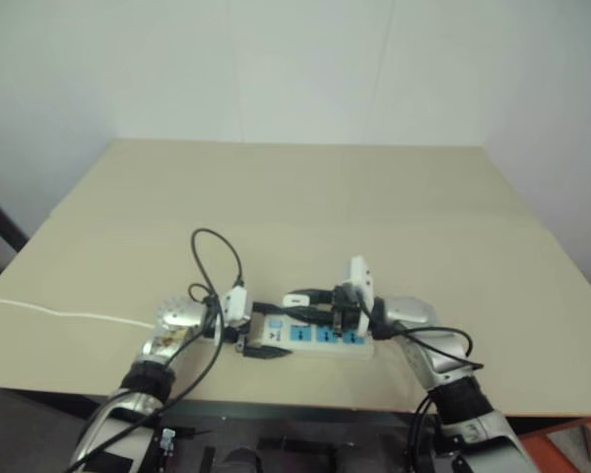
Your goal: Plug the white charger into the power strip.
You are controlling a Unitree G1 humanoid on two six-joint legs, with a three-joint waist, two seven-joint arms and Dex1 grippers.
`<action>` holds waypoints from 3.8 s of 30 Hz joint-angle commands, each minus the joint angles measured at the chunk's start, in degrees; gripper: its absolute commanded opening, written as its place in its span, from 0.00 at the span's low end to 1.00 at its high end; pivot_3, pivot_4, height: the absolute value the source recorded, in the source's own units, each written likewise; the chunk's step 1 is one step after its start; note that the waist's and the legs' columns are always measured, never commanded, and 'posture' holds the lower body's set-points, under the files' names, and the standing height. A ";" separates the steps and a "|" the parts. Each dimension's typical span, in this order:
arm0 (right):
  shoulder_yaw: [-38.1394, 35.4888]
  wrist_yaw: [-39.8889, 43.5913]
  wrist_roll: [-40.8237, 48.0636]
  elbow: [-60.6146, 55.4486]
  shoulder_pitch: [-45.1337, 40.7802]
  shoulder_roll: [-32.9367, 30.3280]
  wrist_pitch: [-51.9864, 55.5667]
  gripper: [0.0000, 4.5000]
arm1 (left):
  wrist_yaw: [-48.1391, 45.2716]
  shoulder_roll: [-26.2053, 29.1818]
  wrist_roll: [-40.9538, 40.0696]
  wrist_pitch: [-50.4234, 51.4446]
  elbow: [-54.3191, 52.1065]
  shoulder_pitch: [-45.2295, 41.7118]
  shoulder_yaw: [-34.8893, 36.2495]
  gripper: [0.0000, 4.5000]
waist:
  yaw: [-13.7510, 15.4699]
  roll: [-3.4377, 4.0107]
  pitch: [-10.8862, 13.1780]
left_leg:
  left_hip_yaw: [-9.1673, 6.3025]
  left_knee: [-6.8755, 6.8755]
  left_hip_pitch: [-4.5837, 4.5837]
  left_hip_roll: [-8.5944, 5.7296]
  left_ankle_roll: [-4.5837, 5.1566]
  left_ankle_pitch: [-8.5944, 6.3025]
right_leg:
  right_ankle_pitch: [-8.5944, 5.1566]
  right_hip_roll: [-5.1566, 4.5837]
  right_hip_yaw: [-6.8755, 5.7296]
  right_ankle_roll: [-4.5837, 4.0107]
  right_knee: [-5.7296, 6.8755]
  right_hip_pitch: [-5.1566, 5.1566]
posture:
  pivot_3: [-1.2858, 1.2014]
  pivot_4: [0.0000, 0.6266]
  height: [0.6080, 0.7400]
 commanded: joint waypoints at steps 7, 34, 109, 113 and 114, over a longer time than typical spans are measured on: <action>-0.99 0.52 0.16 -0.58 -1.11 -1.28 -1.85 0.25 | -0.95 0.36 1.13 0.43 -0.78 0.61 -1.29 0.73 | 0.00 0.00 0.00 | 0.00 0.00 0.00 0.00 0.00 0.00 | 0.00 0.00 0.00 0.00 0.00 0.00 | 0.52 0.24 1.00; 2.04 2.42 -3.46 3.49 0.76 -1.83 -6.18 0.25 | -0.59 0.58 1.13 0.76 -1.37 1.05 -1.26 0.73 | -0.18 0.00 0.00 | 0.00 -0.03 0.10 0.00 0.00 0.00 | -0.03 0.00 0.00 0.05 -0.03 0.10 | 0.52 0.24 1.00; 6.58 4.49 -7.10 8.09 1.91 -8.65 -6.39 1.00 | 1.25 4.49 -4.09 10.77 -12.12 1.67 1.38 1.00 | -0.04 -0.25 -0.17 | 0.00 -0.19 0.76 0.06 -0.01 -0.02 | -0.30 0.01 -0.04 0.40 -0.35 0.86 | 0.52 0.24 1.00; 2.26 4.37 -4.50 2.06 2.37 -12.13 -4.91 1.00 | 1.43 8.26 -8.04 15.93 -22.90 4.76 3.92 1.00 | 0.01 -0.23 -0.12 | -0.01 -0.20 0.66 0.08 -0.02 -0.03 | -0.31 0.00 -0.04 0.40 -0.34 0.76 | 0.52 0.24 1.00; 1.18 4.52 -3.89 0.31 2.75 -13.26 -4.72 1.00 | 1.37 9.24 -9.06 17.53 -25.06 5.42 4.40 1.00 | 0.06 -0.24 -0.12 | -0.01 -0.20 0.55 0.07 -0.02 -0.03 | -0.31 -0.02 -0.03 0.40 -0.33 0.64 | 0.52 0.24 1.00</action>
